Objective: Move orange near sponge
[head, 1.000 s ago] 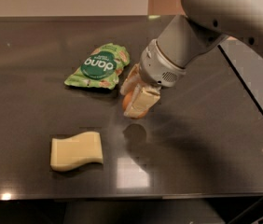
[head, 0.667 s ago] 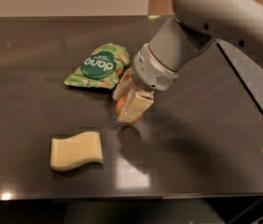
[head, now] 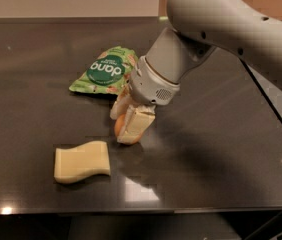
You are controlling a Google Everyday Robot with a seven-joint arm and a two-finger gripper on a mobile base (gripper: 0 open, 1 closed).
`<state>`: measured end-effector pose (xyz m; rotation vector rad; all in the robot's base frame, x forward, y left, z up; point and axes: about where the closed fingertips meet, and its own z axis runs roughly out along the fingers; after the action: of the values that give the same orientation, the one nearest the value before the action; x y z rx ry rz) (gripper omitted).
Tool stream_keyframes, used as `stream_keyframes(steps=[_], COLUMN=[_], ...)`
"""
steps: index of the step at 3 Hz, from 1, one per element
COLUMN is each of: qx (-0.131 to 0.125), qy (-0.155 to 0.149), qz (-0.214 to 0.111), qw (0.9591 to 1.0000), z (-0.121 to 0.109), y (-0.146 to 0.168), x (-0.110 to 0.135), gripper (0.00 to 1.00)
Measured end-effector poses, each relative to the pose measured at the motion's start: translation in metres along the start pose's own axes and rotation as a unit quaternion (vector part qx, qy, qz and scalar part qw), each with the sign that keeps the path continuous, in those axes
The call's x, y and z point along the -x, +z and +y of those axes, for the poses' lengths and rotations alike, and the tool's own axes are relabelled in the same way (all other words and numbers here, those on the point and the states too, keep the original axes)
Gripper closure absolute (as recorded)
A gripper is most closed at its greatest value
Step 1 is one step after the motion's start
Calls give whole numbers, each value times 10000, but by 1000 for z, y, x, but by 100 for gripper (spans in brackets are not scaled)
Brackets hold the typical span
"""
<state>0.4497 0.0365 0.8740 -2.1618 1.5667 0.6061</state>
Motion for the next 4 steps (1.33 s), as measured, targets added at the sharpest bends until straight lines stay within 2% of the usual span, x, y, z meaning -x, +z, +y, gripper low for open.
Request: stream_keyframes(steps=[1,2,4], qx=[127,195,234], qy=[-83,-124,-171], qz=[8,21,39], qw=[9999,9997,9996], z=[4,6,8], y=[10,17,21], x=[4,6,8], gripper=[100,83,36])
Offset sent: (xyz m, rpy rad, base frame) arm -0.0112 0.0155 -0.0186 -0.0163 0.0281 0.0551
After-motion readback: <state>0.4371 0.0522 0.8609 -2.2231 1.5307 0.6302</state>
